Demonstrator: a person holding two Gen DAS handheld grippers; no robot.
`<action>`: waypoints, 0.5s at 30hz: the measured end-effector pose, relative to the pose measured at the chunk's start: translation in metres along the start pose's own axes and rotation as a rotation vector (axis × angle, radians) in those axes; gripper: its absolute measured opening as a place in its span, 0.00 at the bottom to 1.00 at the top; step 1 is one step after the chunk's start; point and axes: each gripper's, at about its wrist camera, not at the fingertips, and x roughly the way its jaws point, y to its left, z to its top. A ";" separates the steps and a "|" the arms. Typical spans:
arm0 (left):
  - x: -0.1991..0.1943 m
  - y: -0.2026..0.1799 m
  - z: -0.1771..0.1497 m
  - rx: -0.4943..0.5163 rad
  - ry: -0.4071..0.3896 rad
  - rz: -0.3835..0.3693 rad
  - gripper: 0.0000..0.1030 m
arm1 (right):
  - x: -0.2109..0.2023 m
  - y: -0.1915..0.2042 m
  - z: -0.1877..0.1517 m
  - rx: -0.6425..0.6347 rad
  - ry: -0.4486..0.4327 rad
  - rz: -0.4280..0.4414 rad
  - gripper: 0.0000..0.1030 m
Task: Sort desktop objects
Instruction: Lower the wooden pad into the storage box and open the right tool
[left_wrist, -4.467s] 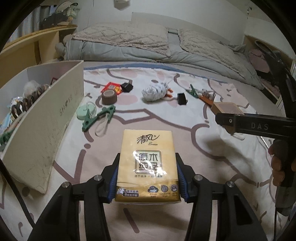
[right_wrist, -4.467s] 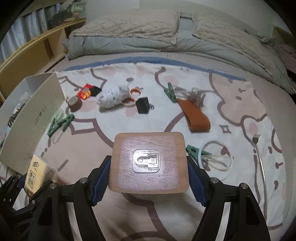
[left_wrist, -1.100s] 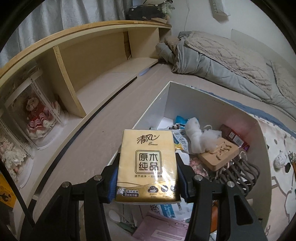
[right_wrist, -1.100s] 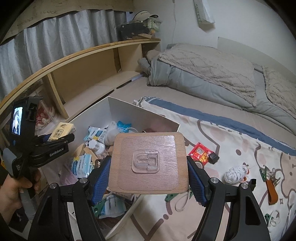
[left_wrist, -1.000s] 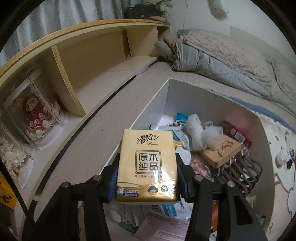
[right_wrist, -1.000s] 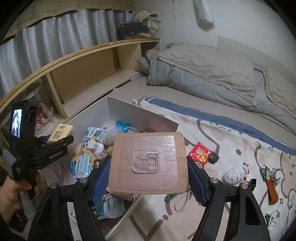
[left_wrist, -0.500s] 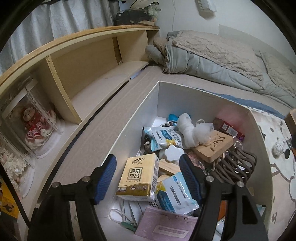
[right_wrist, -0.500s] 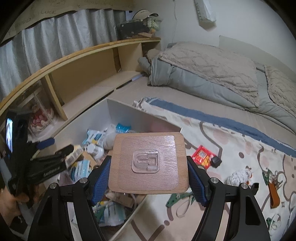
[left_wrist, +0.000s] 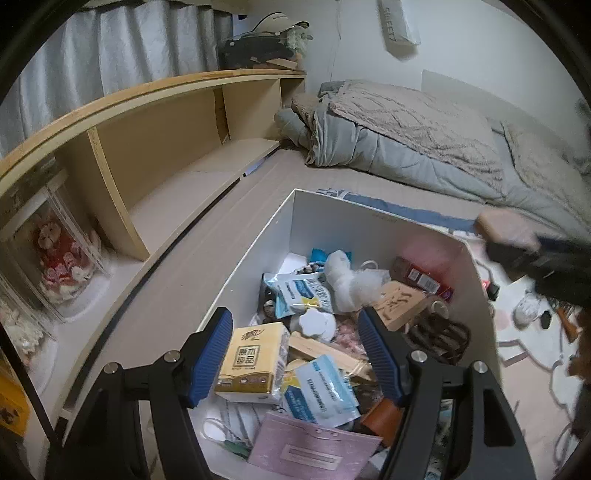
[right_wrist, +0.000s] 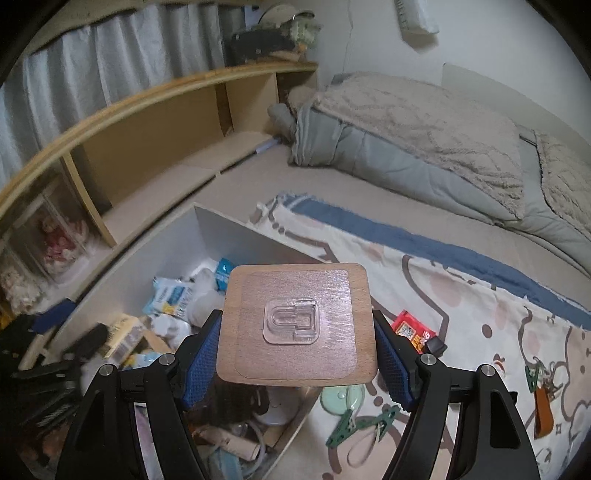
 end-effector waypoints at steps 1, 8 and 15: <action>-0.001 0.001 0.001 -0.010 -0.003 -0.010 0.69 | 0.005 0.001 -0.001 -0.004 0.013 -0.007 0.74; -0.005 0.005 0.006 -0.071 -0.012 -0.055 0.69 | 0.038 0.006 -0.012 -0.016 0.063 -0.002 0.74; -0.001 0.007 0.004 -0.088 -0.002 -0.049 0.71 | 0.043 0.008 -0.012 -0.008 -0.021 0.015 0.74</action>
